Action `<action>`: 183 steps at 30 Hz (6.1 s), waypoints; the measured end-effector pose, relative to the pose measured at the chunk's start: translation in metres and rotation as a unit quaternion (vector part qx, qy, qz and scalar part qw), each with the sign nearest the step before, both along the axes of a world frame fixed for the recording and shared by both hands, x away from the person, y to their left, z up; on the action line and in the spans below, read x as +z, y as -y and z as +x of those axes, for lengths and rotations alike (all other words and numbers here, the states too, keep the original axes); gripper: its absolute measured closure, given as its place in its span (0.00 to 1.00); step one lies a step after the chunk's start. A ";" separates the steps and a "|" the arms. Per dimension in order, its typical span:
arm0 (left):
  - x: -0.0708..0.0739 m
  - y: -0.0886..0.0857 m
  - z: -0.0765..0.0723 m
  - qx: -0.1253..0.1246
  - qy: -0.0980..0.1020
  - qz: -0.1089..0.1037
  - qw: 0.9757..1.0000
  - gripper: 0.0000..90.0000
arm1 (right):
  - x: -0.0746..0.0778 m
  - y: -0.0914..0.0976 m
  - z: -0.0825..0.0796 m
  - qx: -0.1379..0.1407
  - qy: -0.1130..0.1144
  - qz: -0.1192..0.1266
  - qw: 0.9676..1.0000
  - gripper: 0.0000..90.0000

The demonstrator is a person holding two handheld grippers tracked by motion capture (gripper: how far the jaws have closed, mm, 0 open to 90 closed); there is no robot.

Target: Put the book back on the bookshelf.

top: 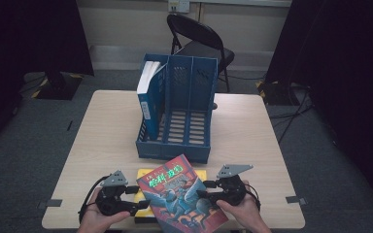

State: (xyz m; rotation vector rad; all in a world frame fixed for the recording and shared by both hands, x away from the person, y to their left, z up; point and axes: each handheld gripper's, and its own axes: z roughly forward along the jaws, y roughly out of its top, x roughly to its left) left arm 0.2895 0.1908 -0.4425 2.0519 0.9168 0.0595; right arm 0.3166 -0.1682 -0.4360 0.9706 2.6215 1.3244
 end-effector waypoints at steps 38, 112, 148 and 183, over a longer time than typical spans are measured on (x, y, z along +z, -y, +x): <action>-0.003 0.017 0.034 -0.011 0.003 -0.022 1.000 0.40 | -0.002 -0.015 0.003 -0.043 0.020 -0.015 0.999 0.33; -0.006 0.015 0.030 -0.023 0.011 -0.029 0.999 0.39 | -0.001 -0.002 0.006 -0.070 0.001 0.080 0.994 0.54; -0.012 0.018 0.032 -0.005 0.036 -0.047 0.998 0.35 | -0.010 -0.028 0.030 -0.009 -0.052 0.102 0.993 0.61; -0.013 0.016 0.042 -0.027 -0.029 -0.108 0.993 0.32 | 0.007 -0.032 0.020 0.034 -0.034 0.136 0.990 0.90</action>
